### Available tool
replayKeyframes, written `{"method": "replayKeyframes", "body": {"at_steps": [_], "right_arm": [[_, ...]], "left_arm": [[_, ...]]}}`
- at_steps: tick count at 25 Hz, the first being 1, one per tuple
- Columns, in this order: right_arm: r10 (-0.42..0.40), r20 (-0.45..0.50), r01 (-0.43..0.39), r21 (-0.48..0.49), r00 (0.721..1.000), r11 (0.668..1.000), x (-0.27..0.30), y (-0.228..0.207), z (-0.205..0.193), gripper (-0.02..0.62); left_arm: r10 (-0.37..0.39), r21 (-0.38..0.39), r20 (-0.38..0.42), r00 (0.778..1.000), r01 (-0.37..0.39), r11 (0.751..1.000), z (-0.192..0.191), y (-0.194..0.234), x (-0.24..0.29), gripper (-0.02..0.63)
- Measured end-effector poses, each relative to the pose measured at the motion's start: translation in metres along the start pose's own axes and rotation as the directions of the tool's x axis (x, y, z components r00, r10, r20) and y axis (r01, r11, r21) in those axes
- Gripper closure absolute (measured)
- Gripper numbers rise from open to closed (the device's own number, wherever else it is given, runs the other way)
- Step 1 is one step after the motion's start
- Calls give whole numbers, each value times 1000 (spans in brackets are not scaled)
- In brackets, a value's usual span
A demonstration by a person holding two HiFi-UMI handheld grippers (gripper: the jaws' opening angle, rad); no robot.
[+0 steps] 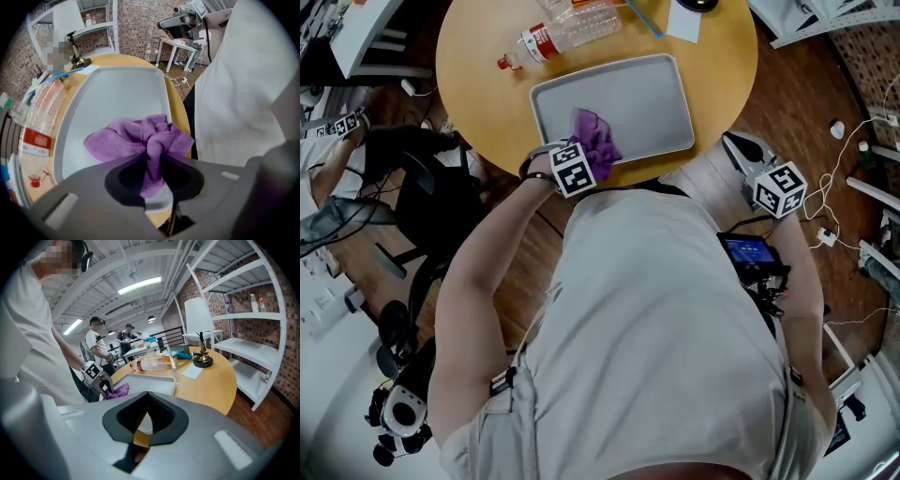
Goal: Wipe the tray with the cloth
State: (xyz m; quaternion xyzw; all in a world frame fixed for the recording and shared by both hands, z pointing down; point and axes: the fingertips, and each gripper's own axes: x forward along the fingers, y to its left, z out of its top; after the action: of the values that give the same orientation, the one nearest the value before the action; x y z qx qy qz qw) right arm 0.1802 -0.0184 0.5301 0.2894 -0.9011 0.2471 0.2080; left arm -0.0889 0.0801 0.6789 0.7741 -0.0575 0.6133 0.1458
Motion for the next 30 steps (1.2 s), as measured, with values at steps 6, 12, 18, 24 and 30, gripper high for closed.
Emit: {"method": "replayKeyframes", "body": {"at_steps": [6,12,18,24,30], "right_arm": [[28,-8,-28,-19,1000,999,11,7,8,592],[27,-14,-27,-29,1000,999,13,11,10,592],[17,-15,-18,-27,1000,999,11,13,9,592],[8,-17,-8,-14,1000,1000,11,13,5,592],[-6,-16,5,-4,1000,1000,8,12,5,592]], "left_arm": [[-6,-66,1,1000,6,998,-47,-5,-10,512],[21,-89,6,1000,-20,996,-62,-10,-12,512],[50,-75,-14,999,-51,996,-59,8,-13,512],[94,-76,-17,995,-95,993,-59,58,-21,512],[119,-64,-29,992,-121,991,-58,109,-32,512]]}}
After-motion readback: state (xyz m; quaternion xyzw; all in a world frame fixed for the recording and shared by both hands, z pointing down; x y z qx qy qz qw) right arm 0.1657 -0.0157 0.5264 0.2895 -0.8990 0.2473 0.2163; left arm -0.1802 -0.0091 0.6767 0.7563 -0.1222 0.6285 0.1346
